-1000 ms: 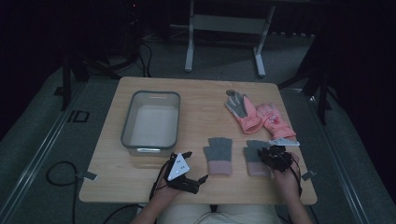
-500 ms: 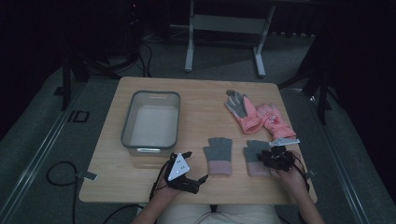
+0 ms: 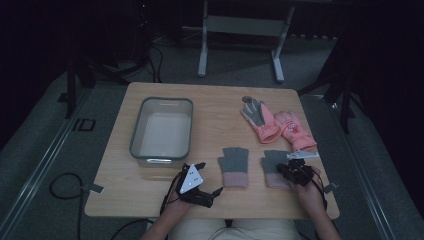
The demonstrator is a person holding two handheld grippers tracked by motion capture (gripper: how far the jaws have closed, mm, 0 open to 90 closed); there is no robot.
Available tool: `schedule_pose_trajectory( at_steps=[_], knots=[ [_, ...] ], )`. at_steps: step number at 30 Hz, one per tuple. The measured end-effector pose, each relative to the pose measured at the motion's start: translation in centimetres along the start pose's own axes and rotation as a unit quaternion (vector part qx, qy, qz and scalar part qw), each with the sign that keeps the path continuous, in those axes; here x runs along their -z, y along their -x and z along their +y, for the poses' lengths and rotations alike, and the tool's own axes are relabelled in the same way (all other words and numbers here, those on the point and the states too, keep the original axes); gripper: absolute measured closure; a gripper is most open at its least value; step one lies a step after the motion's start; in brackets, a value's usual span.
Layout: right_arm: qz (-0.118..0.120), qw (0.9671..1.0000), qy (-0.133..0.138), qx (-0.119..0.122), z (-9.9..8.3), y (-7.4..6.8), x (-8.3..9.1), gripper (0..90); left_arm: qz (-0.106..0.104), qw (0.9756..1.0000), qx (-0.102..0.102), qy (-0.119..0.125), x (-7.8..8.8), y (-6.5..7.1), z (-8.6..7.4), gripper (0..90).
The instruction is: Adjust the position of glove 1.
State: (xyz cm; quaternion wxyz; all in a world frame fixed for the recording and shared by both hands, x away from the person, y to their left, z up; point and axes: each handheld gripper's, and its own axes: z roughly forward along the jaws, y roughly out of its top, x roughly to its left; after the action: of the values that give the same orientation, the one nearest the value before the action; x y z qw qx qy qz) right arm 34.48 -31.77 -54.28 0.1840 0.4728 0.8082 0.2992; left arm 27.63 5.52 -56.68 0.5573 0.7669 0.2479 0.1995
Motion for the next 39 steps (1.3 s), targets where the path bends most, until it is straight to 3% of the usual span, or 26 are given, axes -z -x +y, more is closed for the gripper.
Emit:
schedule_pose_trajectory(
  at_steps=[6, 11, 15, 18, 26, 32, 39],
  knots=[
    [-0.005, 0.9991, 0.034, -0.023, 1.4, -0.4, 2.2, 85.6, 0.0, 1.0, 0.001, 0.0, 0.0, 0.0, 0.0, 0.0],
    [0.009, 0.9975, 0.061, -0.034, 3.2, -1.1, 3.6, 85.5, 0.0, 1.0, 0.001, 0.0, 0.0, 0.0, 0.0, 0.0],
    [0.013, 0.9967, 0.074, -0.032, 4.8, -2.8, 4.0, 85.4, 0.0, 1.0, 0.001, 0.0, 0.0, 0.0, 0.0, 0.0],
    [0.034, 0.9952, 0.083, -0.038, 5.6, -3.9, 4.0, 85.4, 0.0, 1.0, 0.002, 0.0, 0.0, 0.0, 0.0, 0.0],
    [0.055, 0.9946, 0.088, -0.005, 7.5, -7.3, 3.8, 85.3, -0.001, 1.0, 0.001, 0.001, 0.0, 0.0, 0.0, 0.0],
    [0.073, 0.9942, 0.078, 0.011, 8.2, -9.7, 2.4, 85.3, 0.003, 1.0, -0.004, 0.001, 0.0, 0.1, 0.0, 0.0],
    [0.084, 0.9948, 0.057, 0.009, 7.7, -10.7, 0.3, 85.3, 0.002, 1.0, -0.001, 0.002, 0.0, 0.0, 0.0, 0.0]
  ],
)
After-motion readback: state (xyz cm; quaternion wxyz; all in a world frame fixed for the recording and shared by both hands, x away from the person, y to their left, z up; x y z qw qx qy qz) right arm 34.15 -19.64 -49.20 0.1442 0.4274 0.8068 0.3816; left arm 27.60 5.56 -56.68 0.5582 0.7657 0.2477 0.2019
